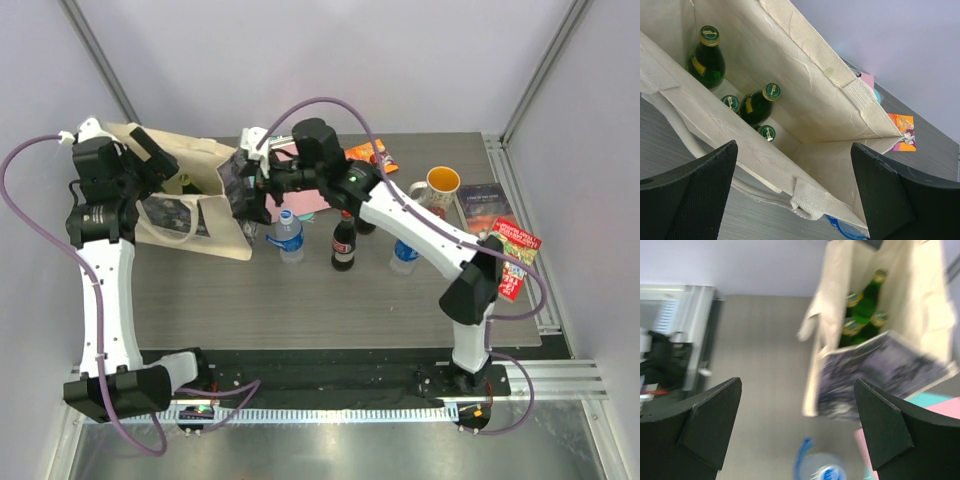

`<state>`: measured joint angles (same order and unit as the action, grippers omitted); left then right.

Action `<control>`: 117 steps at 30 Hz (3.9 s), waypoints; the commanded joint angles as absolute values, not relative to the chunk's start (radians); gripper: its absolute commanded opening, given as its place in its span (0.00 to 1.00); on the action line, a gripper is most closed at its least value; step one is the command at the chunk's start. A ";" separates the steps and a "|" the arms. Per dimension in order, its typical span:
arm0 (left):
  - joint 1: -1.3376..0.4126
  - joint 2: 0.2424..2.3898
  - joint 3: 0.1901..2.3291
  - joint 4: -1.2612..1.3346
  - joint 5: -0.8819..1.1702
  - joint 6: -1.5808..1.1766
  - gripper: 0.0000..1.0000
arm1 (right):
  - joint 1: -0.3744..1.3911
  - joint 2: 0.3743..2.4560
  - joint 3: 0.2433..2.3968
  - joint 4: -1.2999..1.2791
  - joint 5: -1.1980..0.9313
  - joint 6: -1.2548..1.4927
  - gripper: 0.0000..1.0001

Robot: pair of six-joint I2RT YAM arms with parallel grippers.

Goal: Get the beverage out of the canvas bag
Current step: Place the drink at the center of the board, then take out the drink from the canvas bag.

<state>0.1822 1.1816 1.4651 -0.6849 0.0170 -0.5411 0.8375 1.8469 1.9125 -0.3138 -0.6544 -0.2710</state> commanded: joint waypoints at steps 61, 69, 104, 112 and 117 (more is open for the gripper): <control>0.196 1.520 1.486 -0.586 0.074 -0.402 0.79 | 1.092 2.065 1.962 -0.161 -0.390 -0.683 0.08; 0.187 1.657 1.581 -0.627 0.074 -0.359 0.71 | 1.092 2.069 1.965 -0.147 -0.382 -0.667 0.08; 0.126 1.560 1.736 -0.660 0.009 -0.298 0.00 | 1.034 2.051 2.089 -0.100 -0.351 -0.428 0.64; 0.126 1.491 1.807 -0.663 0.026 -0.316 0.00 | 0.994 2.033 2.181 -0.091 -0.399 -0.261 0.70; 0.126 1.450 1.848 -0.664 0.043 -0.342 0.00 | 0.957 2.039 2.224 -0.055 -0.400 -0.138 0.80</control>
<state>0.1299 1.5425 1.7576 -0.7776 0.0097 -0.3119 0.9806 2.1029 2.1555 -0.1242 -0.3805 -0.2771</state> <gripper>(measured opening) 0.252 0.745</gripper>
